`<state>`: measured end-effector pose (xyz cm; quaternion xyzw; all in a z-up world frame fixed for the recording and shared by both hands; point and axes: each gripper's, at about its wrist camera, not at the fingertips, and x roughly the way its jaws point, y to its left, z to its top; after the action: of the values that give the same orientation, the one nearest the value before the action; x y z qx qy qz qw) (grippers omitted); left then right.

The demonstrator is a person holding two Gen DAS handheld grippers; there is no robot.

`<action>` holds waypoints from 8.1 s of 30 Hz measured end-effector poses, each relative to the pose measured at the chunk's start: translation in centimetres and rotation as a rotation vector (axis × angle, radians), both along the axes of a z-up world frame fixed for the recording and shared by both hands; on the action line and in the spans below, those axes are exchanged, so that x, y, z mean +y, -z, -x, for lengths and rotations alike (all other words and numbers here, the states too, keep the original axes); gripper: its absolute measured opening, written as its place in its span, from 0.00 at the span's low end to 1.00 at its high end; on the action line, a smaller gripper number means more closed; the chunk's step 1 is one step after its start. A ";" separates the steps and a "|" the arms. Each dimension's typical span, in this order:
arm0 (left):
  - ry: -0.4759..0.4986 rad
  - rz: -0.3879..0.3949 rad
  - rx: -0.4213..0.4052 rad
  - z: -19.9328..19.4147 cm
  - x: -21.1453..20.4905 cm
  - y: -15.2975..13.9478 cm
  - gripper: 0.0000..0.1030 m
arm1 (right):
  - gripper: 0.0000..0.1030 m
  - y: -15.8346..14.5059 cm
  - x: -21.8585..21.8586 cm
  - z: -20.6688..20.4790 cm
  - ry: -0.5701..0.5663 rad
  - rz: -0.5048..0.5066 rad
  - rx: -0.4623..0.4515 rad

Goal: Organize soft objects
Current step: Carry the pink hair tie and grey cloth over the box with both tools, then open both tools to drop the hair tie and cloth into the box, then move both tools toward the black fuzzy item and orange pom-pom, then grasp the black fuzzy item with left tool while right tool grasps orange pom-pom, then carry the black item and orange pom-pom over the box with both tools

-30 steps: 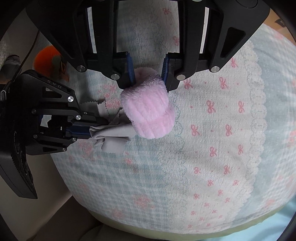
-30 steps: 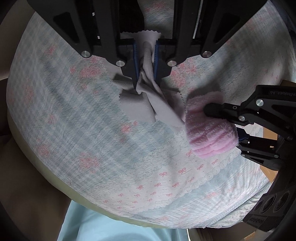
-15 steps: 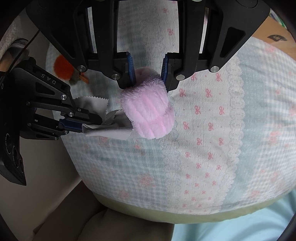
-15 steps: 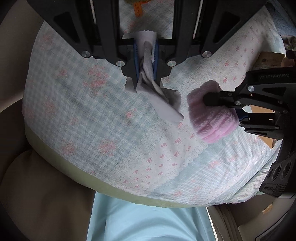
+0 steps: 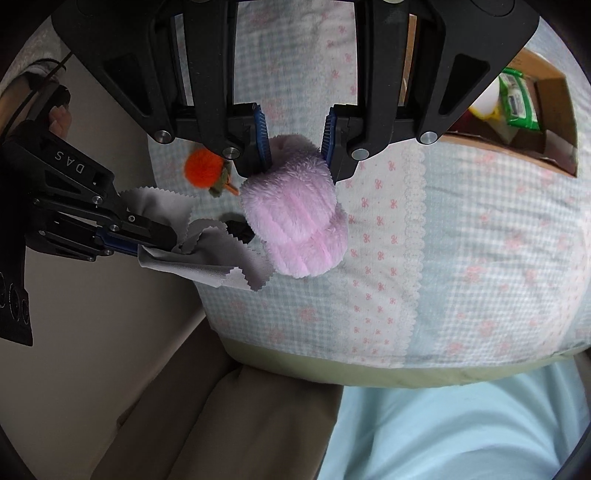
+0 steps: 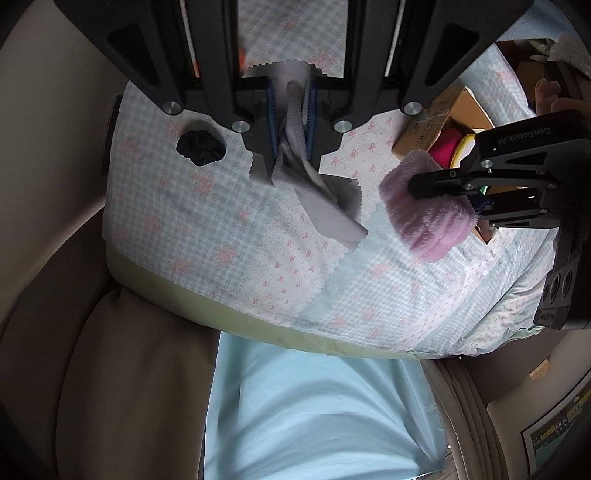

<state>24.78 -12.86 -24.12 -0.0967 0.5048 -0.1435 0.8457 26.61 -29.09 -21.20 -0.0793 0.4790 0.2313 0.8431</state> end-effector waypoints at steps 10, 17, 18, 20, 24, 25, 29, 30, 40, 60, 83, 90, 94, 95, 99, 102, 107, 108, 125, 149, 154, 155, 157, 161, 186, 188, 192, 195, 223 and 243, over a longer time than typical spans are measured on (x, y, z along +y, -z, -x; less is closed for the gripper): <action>0.002 0.038 -0.074 7.7 8.5 -6.4 0.20 | 0.12 -7.5 7.8 8.0 0.074 -0.019 -0.036; 0.039 -0.024 -0.058 11.6 16.8 -6.9 0.20 | 0.12 -7.9 14.9 11.3 0.191 -0.103 0.032; 0.041 -0.036 -0.054 11.9 17.9 -6.7 0.20 | 0.12 -7.5 16.1 11.6 0.203 -0.115 0.044; 0.044 -0.049 -0.040 12.3 20.4 -6.0 0.20 | 0.12 -6.7 18.3 12.2 0.228 -0.132 0.067; 0.061 -0.076 -0.004 12.5 24.5 -4.1 0.20 | 0.12 -4.7 22.3 13.1 0.284 -0.155 0.108; 0.066 -0.083 0.007 12.4 25.4 -3.5 0.20 | 0.12 -4.1 23.1 13.3 0.301 -0.155 0.116; 0.092 -0.100 0.041 12.1 28.5 -1.3 0.20 | 0.12 -2.0 25.8 13.8 0.356 -0.147 0.139; 0.100 -0.107 0.048 12.0 29.0 -0.7 0.20 | 0.12 -1.5 26.3 13.8 0.368 -0.143 0.146; 0.244 -0.152 0.168 10.2 30.7 6.2 0.20 | 0.12 4.5 29.4 12.2 0.430 -0.078 0.250; 0.311 -0.282 0.255 5.8 29.3 10.6 1.00 | 1.00 9.6 28.4 7.6 0.544 -0.123 0.421; 0.230 -0.299 0.138 8.9 29.6 5.3 1.00 | 1.00 4.5 29.0 10.1 0.451 -0.106 0.268; 0.181 -0.285 0.077 10.6 29.5 1.0 1.00 | 1.00 -0.8 26.6 13.4 0.491 -0.058 0.183; 0.157 -0.279 0.014 10.9 28.2 -2.4 1.00 | 1.00 -3.8 23.6 15.2 0.536 -0.013 0.096; 0.158 -0.271 0.002 10.9 27.7 -3.1 1.00 | 1.00 -4.3 22.7 15.5 0.551 -0.011 0.082; 0.167 -0.255 -0.038 10.8 24.8 -5.3 1.00 | 1.00 -5.6 18.1 16.6 0.620 -0.043 0.058; 0.180 -0.248 -0.064 10.4 21.7 -6.3 1.00 | 1.00 -5.6 14.2 17.4 0.661 -0.070 0.056; 0.197 -0.235 -0.126 9.2 15.3 -7.1 1.00 | 1.00 -4.5 7.6 18.1 0.731 -0.081 0.086; 0.209 -0.230 -0.126 8.7 13.8 -7.0 1.00 | 1.00 -4.3 6.3 18.2 0.742 -0.090 0.085; 0.579 -0.266 -0.062 -4.9 -11.3 2.6 1.00 | 1.00 6.0 -9.3 13.5 1.039 -0.307 0.139; 0.872 -0.299 0.069 -16.1 -27.6 25.6 0.71 | 0.63 27.2 -15.4 6.9 1.327 -0.705 0.184; 0.858 -0.327 0.023 -16.0 -27.6 26.2 0.50 | 0.46 27.4 -15.6 5.8 1.338 -0.723 0.178; 0.853 -0.332 0.016 -16.0 -27.5 26.2 0.47 | 0.40 27.6 -15.6 5.6 1.341 -0.722 0.186; 0.842 -0.338 0.002 -16.2 -27.3 26.2 0.30 | 0.35 27.7 -15.5 5.3 1.346 -0.698 0.198; 0.834 -0.353 -0.008 -16.8 -26.6 25.8 0.21 | 0.32 27.6 -15.2 5.3 1.346 -0.679 0.193; 0.731 -0.292 -0.100 -12.4 -20.7 12.9 0.17 | 0.29 18.0 -14.3 6.6 1.213 -0.534 0.053; 0.713 -0.279 -0.120 -11.6 -19.5 10.8 0.17 | 0.29 15.9 -13.8 6.9 1.184 -0.508 0.034; 0.660 -0.247 -0.152 -9.5 -16.4 6.2 0.17 | 0.29 11.0 -12.1 8.0 1.118 -0.463 -0.003; 0.610 -0.224 -0.171 -7.8 -13.1 2.5 0.17 | 0.29 7.1 -10.3 8.9 1.068 -0.438 -0.028; 0.075 -0.166 -0.236 12.3 25.2 -9.7 0.17 | 0.29 -6.8 22.2 15.4 0.407 -0.302 -0.044; 0.261 -0.184 0.137 11.6 32.0 7.7 0.17 | 0.29 4.8 29.7 12.8 0.476 -0.189 0.258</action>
<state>13.18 19.17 -31.81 0.0376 0.5807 -0.1983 0.7887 13.77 0.64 -25.99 0.1443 0.5637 0.0788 0.8094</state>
